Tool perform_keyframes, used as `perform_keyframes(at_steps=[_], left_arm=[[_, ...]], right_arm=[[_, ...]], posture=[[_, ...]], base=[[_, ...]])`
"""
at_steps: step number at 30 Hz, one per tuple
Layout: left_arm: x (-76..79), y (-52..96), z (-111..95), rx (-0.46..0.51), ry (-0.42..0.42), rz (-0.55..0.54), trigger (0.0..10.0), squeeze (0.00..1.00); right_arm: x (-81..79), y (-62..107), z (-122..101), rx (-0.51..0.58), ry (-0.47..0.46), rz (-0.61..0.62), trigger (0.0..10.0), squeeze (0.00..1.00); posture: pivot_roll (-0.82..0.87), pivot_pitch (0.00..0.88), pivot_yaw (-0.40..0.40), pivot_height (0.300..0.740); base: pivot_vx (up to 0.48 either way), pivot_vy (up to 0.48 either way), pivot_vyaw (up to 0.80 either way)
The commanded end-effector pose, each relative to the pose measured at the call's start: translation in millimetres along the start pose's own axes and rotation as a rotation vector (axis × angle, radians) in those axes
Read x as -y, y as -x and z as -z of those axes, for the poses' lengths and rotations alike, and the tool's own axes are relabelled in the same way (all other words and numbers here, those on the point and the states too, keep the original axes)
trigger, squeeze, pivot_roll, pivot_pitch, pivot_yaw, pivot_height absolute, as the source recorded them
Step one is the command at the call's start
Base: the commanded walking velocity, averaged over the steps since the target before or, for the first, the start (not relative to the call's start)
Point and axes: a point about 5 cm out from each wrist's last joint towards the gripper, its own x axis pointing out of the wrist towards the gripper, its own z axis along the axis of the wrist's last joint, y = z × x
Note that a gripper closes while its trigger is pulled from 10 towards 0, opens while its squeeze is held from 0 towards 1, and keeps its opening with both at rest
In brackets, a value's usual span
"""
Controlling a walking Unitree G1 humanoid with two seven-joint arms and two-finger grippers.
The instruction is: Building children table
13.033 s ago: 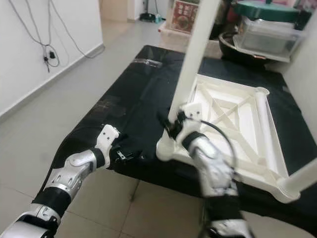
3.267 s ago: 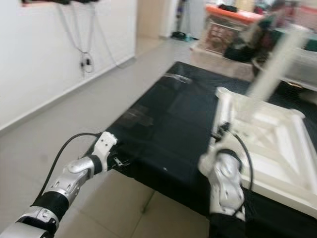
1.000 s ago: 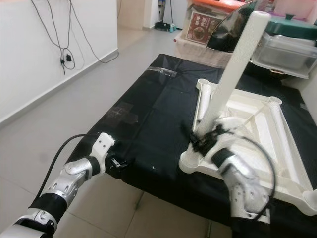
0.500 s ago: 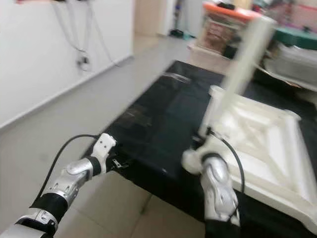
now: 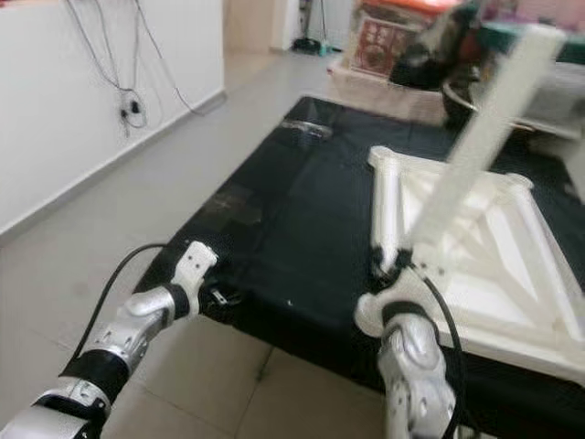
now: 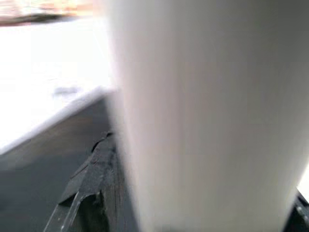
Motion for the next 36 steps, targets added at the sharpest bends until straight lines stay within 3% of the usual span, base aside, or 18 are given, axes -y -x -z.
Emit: perform_keyframes(at_steps=[1, 6, 7, 8, 14, 15, 16, 18, 20, 21, 22, 24, 26, 27, 30, 31, 33, 36], left_arm=[[3.2, 0.5, 6, -0.019, 0.001, 0.007, 10.0, 0.00], [6.3, -2.6, 5, -0.017, 0.001, 0.012, 10.0, 0.00], [5.2, -3.0, 5, -0.015, 0.002, 0.005, 10.0, 0.00], [4.3, -3.0, 4, -0.014, 0.003, -0.001, 10.0, 0.00], [4.6, -1.1, 6, -0.014, 0.004, -0.002, 10.0, 0.00], [4.7, 1.5, 9, -0.021, 0.004, -0.001, 10.0, 0.00], [4.7, 1.5, 9, -0.021, 0.004, -0.001, 10.0, 0.00], [4.3, 2.6, 10, -0.025, 0.003, -0.002, 10.0, 0.00], [4.3, 2.6, 10, -0.025, 0.003, -0.002, 10.0, 0.00], [4.0, 2.7, 10, -0.025, 0.002, -0.003, 10.0, 0.00], [4.0, 2.7, 10, -0.025, 0.002, -0.003, 10.0, 0.00], [1.7, 2.9, 9, -0.024, 0.001, -0.006, 10.0, 0.00], [1.1, 3.0, 8, -0.024, 0.000, -0.007, 10.0, 0.00], [4.1, 2.3, 10, -0.029, -0.001, 0.005, 10.0, 0.00], [5.3, 2.0, 11, -0.031, -0.001, 0.010, 10.0, 0.00], [6.0, 1.6, 11, -0.030, 0.000, 0.013, 10.0, 0.00], [6.1, 1.1, 10, -0.029, 0.000, 0.015, 10.0, 0.00], [3.9, 0.2, 8, -0.027, -0.005, 0.012, 10.0, 0.00]], right_arm=[[-19.9, -3.5, 11, -0.019, -0.056, -0.236, 10.0, 0.00], [9.6, -13.3, 53, -0.228, 0.001, -0.232, 9.6, 0.00], [9.9, -17.5, 58, -0.245, -0.002, -0.234, 3.4, 0.00], [8.8, -20.8, 61, -0.254, -0.006, -0.238, 0.0, 0.00], [10.7, -33.3, 63, -0.235, 0.014, -0.071, 0.0, 0.00], [30.8, -34.2, 60, -0.204, -0.002, 0.311, 0.0, 0.00], [30.8, -34.2, 60, -0.204, -0.002, 0.311, 0.0, 0.00], [54.1, -16.3, 63, -0.200, -0.077, 0.678, 0.0, 0.00], [54.1, -16.3, 63, -0.200, -0.077, 0.678, 0.0, 0.00], [60.4, -1.1, 65, -0.201, -0.118, 0.835, 0.0, 0.00], [60.4, -1.1, 65, -0.201, -0.118, 0.835, 0.0, 0.00], [42.4, 32.6, 67, -0.198, -0.094, 0.979, 0.0, 0.00], [34.2, 39.8, 65, -0.195, -0.079, 0.981, 0.0, 0.00], [12.8, 36.1, 53, -0.155, -0.037, 0.830, 10.0, 0.00], [6.1, 32.6, 47, -0.130, -0.018, 0.764, 10.0, 0.00], [-1.0, 28.1, 36, -0.064, -0.038, 0.698, 10.0, 0.86], [-4.0, 23.6, 25, 0.000, -0.040, 0.648, 10.0, 0.86], [-4.3, 6.3, 0, 0.112, -0.040, 0.540, 10.0, 1.00]], posture=[[0.10, 0.000, -0.100, 0.740], [0.12, 0.000, -0.121, 0.740], [0.13, 0.000, -0.129, 0.740], [0.13, 0.000, -0.129, 0.740], [0.13, 0.000, -0.134, 0.740], [0.13, 0.000, -0.133, 0.740], [0.13, 0.000, -0.133, 0.740], [0.13, 0.000, -0.131, 0.740], [0.13, 0.000, -0.131, 0.740], [0.13, 0.000, -0.131, 0.740], [0.13, 0.000, -0.131, 0.740], [0.11, 0.000, -0.112, 0.740], [0.11, 0.000, -0.112, 0.740], [0.10, 0.000, -0.104, 0.740], [0.10, 0.000, -0.104, 0.740], [0.10, 0.000, -0.102, 0.740], [0.10, 0.000, -0.102, 0.740], [0.11, 0.000, -0.108, 0.740]], base=[[0.000, 0.000, 0.00], [0.000, 0.000, 0.00], [0.000, 0.000, 0.00], [0.000, 0.000, 0.00], [0.000, 0.000, 0.00], [0.000, 0.000, 0.00], [0.000, 0.000, 0.00], [0.000, 0.000, 0.00], [0.000, 0.000, 0.00], [0.000, 0.000, 0.00], [0.000, 0.000, 0.00], [0.000, 0.000, 0.00], [0.000, 0.000, 0.00], [0.000, 0.000, 0.00], [0.000, 0.000, 0.00], [0.000, 0.000, 0.00], [0.000, 0.000, 0.00], [0.000, 0.000, 0.00]])
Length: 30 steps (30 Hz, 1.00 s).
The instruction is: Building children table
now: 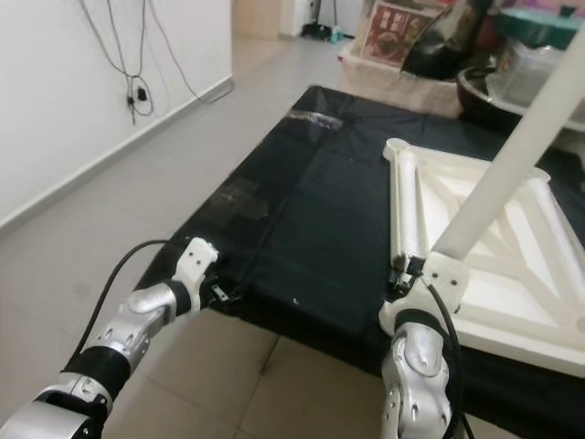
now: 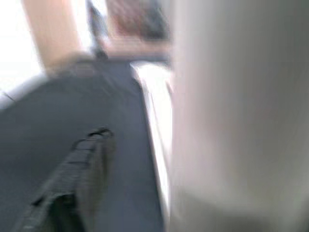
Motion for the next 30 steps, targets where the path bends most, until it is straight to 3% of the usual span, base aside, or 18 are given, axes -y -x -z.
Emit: perform_keyframes(at_steps=[1, 2, 3, 4, 5, 6, 9, 10, 11, 12, 13, 17, 21, 22, 23, 24, 26, 30], left_arm=[[-1.4, 0.2, 0, -0.016, -0.017, 0.005, 10.0, 0.00], [-1.4, 0.2, 0, -0.016, -0.017, 0.005, 10.0, 0.00], [-3.6, 0.8, -1, -0.014, -0.018, -0.002, 10.0, 0.00], [-3.6, 0.8, -1, -0.014, -0.018, -0.002, 10.0, 0.00], [-4.9, 1.5, -1, -0.014, -0.019, -0.008, 10.0, 0.00], [-4.9, 2.2, 1, -0.015, -0.019, -0.013, 10.0, 0.00], [-3.7, 1.6, 1, -0.015, -0.018, -0.012, 10.0, 0.00], [-2.4, 0.7, 1, -0.013, -0.017, -0.010, 10.0, 0.00], [-2.4, 0.7, 1, -0.013, -0.017, -0.010, 10.0, 0.00], [-1.2, -0.4, 0, -0.009, -0.016, -0.009, 10.0, 0.00], [-1.2, -0.4, 0, -0.009, -0.016, -0.009, 10.0, 0.00], [-1.6, -1.1, 0, -0.007, -0.015, -0.014, 10.0, 0.00], [-3.4, 0.1, 0, -0.010, -0.016, -0.021, 10.0, 0.00], [-3.8, 0.7, 1, -0.011, -0.016, -0.023, 10.0, 0.00], [-3.7, 1.4, 1, -0.011, -0.014, -0.023, 10.0, 0.00], [-3.7, 1.4, 1, -0.011, -0.014, -0.023, 10.0, 0.00], [-2.9, 2.9, 3, -0.013, -0.013, -0.022, 10.0, 0.00], [-2.5, 4.0, 5, -0.015, -0.011, -0.020, 10.0, 0.00]], right_arm=[[-18.0, -4.7, -16, 0.072, -0.052, -0.112, 10.0, 1.00], [-18.0, -4.7, -16, 0.072, -0.052, -0.112, 10.0, 1.00], [-21.7, -13.2, -28, 0.106, -0.072, -0.229, 10.0, 0.00], [-21.7, -13.2, -28, 0.106, -0.072, -0.229, 10.0, 0.00], [-24.1, -16.8, -39, 0.125, -0.077, -0.362, 10.0, 0.00], [-30.6, -10.4, -42, 0.130, 0.025, -0.699, 10.0, 0.00], [-31.0, -6.2, -34, 0.082, 0.069, -0.798, 10.0, 0.00], [-31.2, -2.8, -24, 0.029, 0.097, -0.879, 8.0, 0.00], [-31.2, -2.8, -24, 0.029, 0.097, -0.879, 8.0, 0.00], [-31.8, -0.3, -13, -0.024, 0.112, -0.942, 2.7, 0.00], [-31.8, -0.3, -13, -0.024, 0.112, -0.942, 2.7, 0.00], [-47.6, 4.2, -2, -0.065, 0.134, -1.056, 0.0, 0.00], [-71.5, -11.2, 0, -0.049, 0.109, -0.916, 0.0, 0.00], [-74.3, -23.8, 2, -0.063, 0.082, -0.751, 0.0, 0.00], [-62.6, -37.7, 6, -0.100, 0.022, -0.458, 0.0, 0.00], [-62.6, -37.7, 6, -0.100, 0.022, -0.458, 0.0, 0.00], [-21.8, -38.7, 21, -0.199, -0.074, 0.038, 0.0, 0.00], [6.1, -16.6, 28, -0.215, -0.058, 0.273, 0.0, 0.00]], posture=[[0.11, 0.000, -0.110, 0.740], [0.11, 0.000, -0.110, 0.740], [0.12, 0.000, -0.113, 0.740], [0.12, 0.000, -0.113, 0.740], [0.12, 0.000, -0.117, 0.740], [0.12, 0.000, -0.119, 0.740], [0.12, 0.000, -0.122, 0.740], [0.12, 0.000, -0.123, 0.740], [0.12, 0.000, -0.123, 0.740], [0.14, 0.000, -0.134, 0.740], [0.14, 0.000, -0.134, 0.740], [0.14, 0.000, -0.137, 0.740], [0.15, 0.000, -0.144, 0.740], [0.15, 0.000, -0.143, 0.740], [0.15, 0.000, -0.143, 0.740], [0.15, 0.000, -0.143, 0.740], [0.14, 0.000, -0.141, 0.740], [0.13, 0.000, -0.133, 0.740]], base=[[0.000, 0.000, 0.00], [0.000, 0.000, 0.00], [0.000, 0.000, 0.00], [0.000, 0.000, 0.00], [0.000, 0.000, 0.00], [0.000, 0.000, 0.00], [0.000, 0.000, 0.00], [0.000, 0.000, 0.00], [0.000, 0.000, 0.00], [0.000, 0.000, 0.00], [0.000, 0.000, 0.00], [0.000, 0.000, 0.00], [0.000, 0.000, 0.00], [0.000, 0.000, 0.00], [0.000, 0.000, 0.00], [0.000, 0.000, 0.00], [0.000, 0.000, 0.00], [0.000, 0.000, 0.00]])
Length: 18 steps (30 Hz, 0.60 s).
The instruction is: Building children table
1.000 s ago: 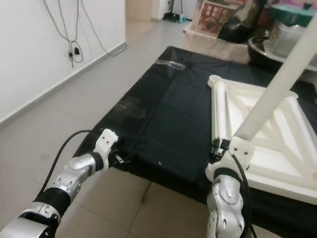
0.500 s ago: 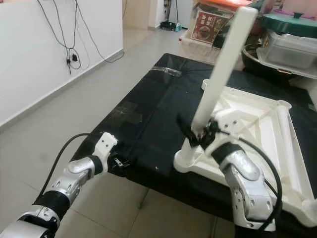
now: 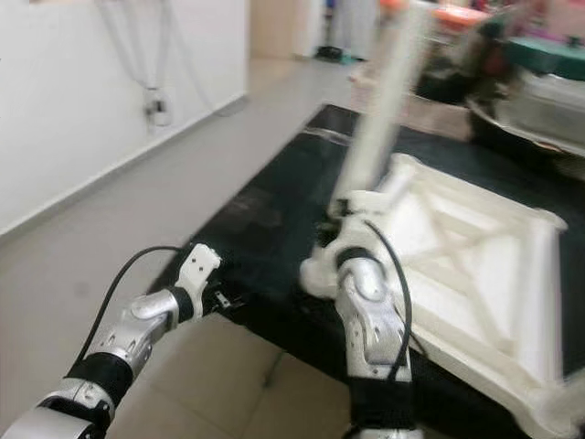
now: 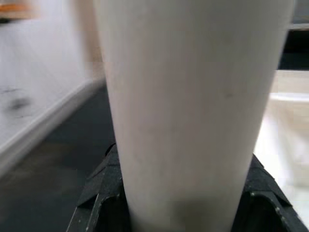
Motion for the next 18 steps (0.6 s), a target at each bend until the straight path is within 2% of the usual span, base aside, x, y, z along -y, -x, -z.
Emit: perform_keyframes(at_steps=[1, 2, 4, 6, 7, 8, 9, 10, 11, 12, 14, 15, 16, 18], left_arm=[[1.7, -0.1, 1, -0.009, -0.013, 0.012, 10.0, 0.00], [2.1, -0.3, 2, -0.011, -0.013, 0.013, 10.0, 0.00], [2.8, -1.1, 1, -0.012, -0.012, 0.018, 10.0, 0.00], [2.8, -1.5, 1, -0.013, -0.013, 0.024, 10.0, 0.00], [2.8, -1.5, 1, -0.013, -0.013, 0.024, 10.0, 0.00], [3.4, -2.0, 1, -0.016, -0.015, 0.029, 10.0, 0.00], [4.0, -2.5, 1, -0.017, -0.016, 0.033, 10.0, 0.00], [4.0, -2.5, 1, -0.017, -0.016, 0.033, 10.0, 0.00], [4.7, -4.2, 0, -0.014, -0.016, 0.034, 10.0, 0.00], [4.7, -4.2, 0, -0.014, -0.016, 0.034, 10.0, 0.00], [4.9, -5.1, -2, -0.007, -0.014, 0.033, 10.0, 0.00], [4.9, -5.1, -2, -0.007, -0.014, 0.033, 10.0, 0.00], [4.6, -4.8, -2, -0.005, -0.013, 0.031, 10.0, 0.00], [4.6, -4.8, -2, -0.005, -0.013, 0.031, 10.0, 0.00]], right_arm=[[40.8, 7.1, 18, -0.089, 0.008, 0.229, 0.0, 0.00], [40.7, 14.8, 20, -0.106, 0.006, 0.230, 0.0, 0.00], [29.5, 24.1, 19, -0.114, 0.000, 0.163, 10.0, 0.00], [14.5, 28.8, 15, -0.102, -0.032, 0.052, 10.0, 0.00], [14.5, 28.8, 15, -0.102, -0.032, 0.052, 10.0, 0.00], [7.1, 28.5, 9, -0.068, -0.052, -0.016, 10.0, 1.00], [1.8, 26.9, 2, -0.027, -0.070, -0.086, 10.0, 1.00], [1.8, 26.9, 2, -0.027, -0.070, -0.086, 10.0, 1.00], [-8.1, 20.6, -14, 0.027, -0.083, -0.263, 10.0, 0.00], [-8.1, 20.6, -14, 0.027, -0.083, -0.263, 10.0, 0.00], [-12.6, 16.4, -27, 0.051, -0.079, -0.384, 10.0, 0.00], [-12.6, 16.4, -27, 0.051, -0.079, -0.384, 10.0, 0.00], [-13.0, 14.6, -37, 0.089, -0.064, -0.487, 10.0, 0.00], [-13.0, 14.6, -37, 0.089, -0.064, -0.487, 10.0, 0.00]], posture=[[0.13, 0.000, -0.129, 0.740], [0.12, 0.000, -0.125, 0.740], [0.11, 0.000, -0.118, 0.740], [0.10, 0.000, -0.105, 0.740], [0.10, 0.000, -0.105, 0.740], [0.10, 0.000, -0.103, 0.740], [0.10, 0.000, -0.104, 0.740], [0.10, 0.000, -0.104, 0.740], [0.11, 0.000, -0.111, 0.740], [0.11, 0.000, -0.111, 0.740], [0.11, 0.000, -0.116, 0.740], [0.11, 0.000, -0.116, 0.740], [0.11, 0.000, -0.118, 0.740], [0.11, 0.000, -0.118, 0.740]], base=[[0.000, 0.000, 0.00], [0.000, 0.000, 0.00], [0.000, 0.000, 0.00], [0.000, 0.000, 0.00], [0.000, 0.000, 0.00], [0.000, 0.000, 0.00], [0.000, 0.000, 0.00], [0.000, 0.000, 0.00], [0.000, 0.000, 0.00], [0.000, 0.000, 0.00], [0.000, 0.000, 0.00], [0.000, 0.000, 0.00], [0.000, 0.000, 0.00], [0.000, 0.000, 0.00]])
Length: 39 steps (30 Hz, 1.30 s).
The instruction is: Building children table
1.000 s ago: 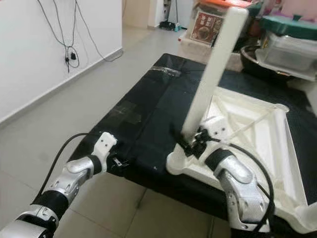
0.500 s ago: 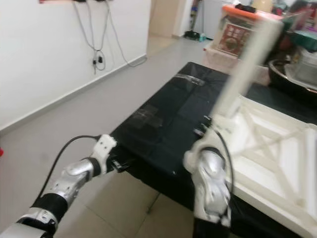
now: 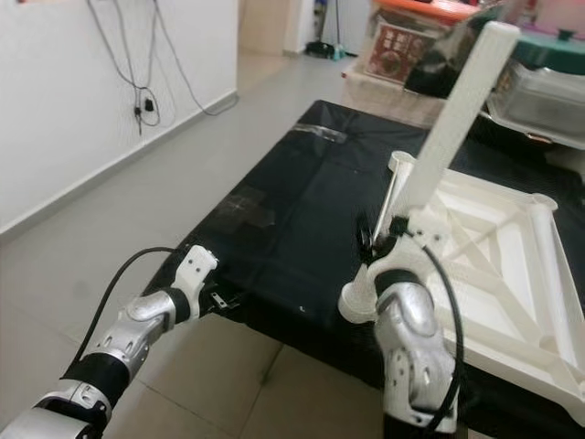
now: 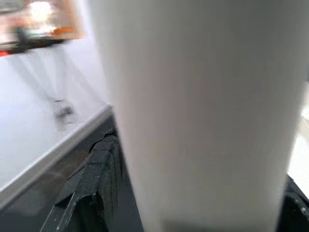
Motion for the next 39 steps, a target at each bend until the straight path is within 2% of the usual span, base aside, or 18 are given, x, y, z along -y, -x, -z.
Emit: perform_keyframes(at_steps=[1, 4, 5, 6, 7, 10, 14, 20, 21, 22, 25, 26, 28, 30, 31, 33, 34, 39], left_arm=[[0.6, 0.7, 3, -0.017, -0.010, 0.006, 10.0, 0.00], [-0.9, 2.1, 4, -0.020, -0.009, -0.003, 10.0, 0.00], [-1.3, 2.1, 4, -0.018, -0.009, -0.009, 10.0, 0.00], [-1.5, 2.0, 3, -0.015, -0.009, -0.012, 10.0, 0.00], [-1.8, 1.9, 3, -0.011, -0.009, -0.018, 10.0, 0.00], [-2.7, 2.8, 2, -0.007, -0.008, -0.026, 10.0, 0.00], [-1.6, 7.8, 9, -0.024, -0.008, -0.023, 10.0, 0.00], [-1.6, 6.6, 7, -0.023, -0.011, -0.018, 10.0, 0.00], [-4.1, 5.2, 4, -0.020, -0.013, -0.019, 10.0, 0.00], [-4.4, 4.7, 4, -0.022, -0.014, -0.017, 10.0, 0.00], [-4.3, 4.5, 4, -0.025, -0.014, -0.013, 10.0, 0.00], [-1.7, 3.1, 5, -0.027, -0.017, -0.003, 10.0, 0.00], [0.2, 2.2, 5, -0.028, -0.020, 0.004, 10.0, 0.00], [2.2, 0.8, 5, -0.025, -0.017, 0.011, 10.0, 0.00], [3.3, -0.1, 4, -0.023, -0.015, 0.015, 10.0, 0.00], [3.7, -1.3, 3, -0.022, -0.015, 0.015, 10.0, 0.00], [2.3, -1.2, 2, -0.020, -0.017, 0.011, 10.0, 0.00], [0.3, -0.3, 3, -0.019, -0.017, 0.000, 10.0, 0.00]], right_arm=[[-7.9, -4.8, -11, 0.022, 0.059, -0.255, 10.0, 0.00], [-2.1, -8.8, -3, -0.069, 0.166, -0.521, 10.0, 0.00], [1.9, -11.8, 14, -0.159, 0.209, -0.570, 2.9, 0.00], [4.2, -13.1, 26, -0.216, 0.231, -0.584, 2.9, 0.00], [5.5, -13.2, 38, -0.263, 0.260, -0.576, 0.0, 0.00], [12.8, -18.8, 52, -0.314, 0.298, -0.439, 0.0, 0.00], [59.7, -22.9, 58, -0.269, 0.137, 0.330, 0.0, 0.00], [77.0, 9.7, 68, -0.264, 0.015, 0.667, 0.0, 0.00], [77.3, 33.8, 72, -0.265, -0.019, 0.792, 0.0, 0.00], [71.0, 41.5, 72, -0.267, -0.030, 0.794, 1.6, 0.00], [62.9, 45.5, 72, -0.266, -0.040, 0.771, 1.6, 0.00], [56.1, 43.8, 66, -0.231, -0.031, 0.716, 10.0, 0.00], [51.7, 42.4, 61, -0.207, -0.023, 0.679, 10.0, 0.00], [46.4, 38.4, 52, -0.160, 0.003, 0.629, 10.0, 0.17], [43.5, 36.2, 46, -0.122, 0.003, 0.608, 10.0, 1.00], [38.1, 23.0, 33, -0.076, -0.008, 0.520, 10.0, 1.00], [34.8, 9.7, 24, -0.054, -0.029, 0.401, 10.0, 0.00], [40.1, -17.0, 7, -0.018, 0.058, -0.036, 10.0, 0.00]], posture=[[0.12, 0.000, -0.128, 0.740], [0.13, 0.000, -0.135, 0.740], [0.14, 0.000, -0.147, 0.740], [0.14, 0.000, -0.147, 0.740], [0.16, 0.000, -0.156, 0.740], [0.16, 0.000, -0.161, 0.740], [0.15, 0.000, -0.149, 0.740], [0.15, 0.000, -0.142, 0.740], [0.14, 0.000, -0.133, 0.740], [0.12, 0.000, -0.119, 0.740], [0.11, 0.000, -0.117, 0.740], [0.11, 0.000, -0.111, 0.740], [0.11, 0.000, -0.111, 0.740], [0.10, 0.000, -0.105, 0.740], [0.10, 0.000, -0.105, 0.740], [0.11, 0.000, -0.109, 0.740], [0.11, 0.000, -0.114, 0.740], [0.11, 0.000, -0.127, 0.740]], base=[[0.000, 0.000, 0.00], [0.000, 0.000, 0.00], [0.000, 0.000, 0.00], [0.000, 0.000, 0.00], [0.000, 0.000, 0.00], [0.000, 0.000, 0.00], [0.000, 0.000, 0.00], [0.000, 0.000, 0.00], [0.000, 0.000, 0.00], [0.000, 0.000, 0.00], [0.000, 0.000, 0.00], [0.000, 0.000, 0.00], [0.000, 0.000, 0.00], [0.000, 0.000, 0.00], [0.000, 0.000, 0.00], [0.000, 0.000, 0.00], [0.000, 0.000, 0.00], [0.000, 0.000, 0.00]])
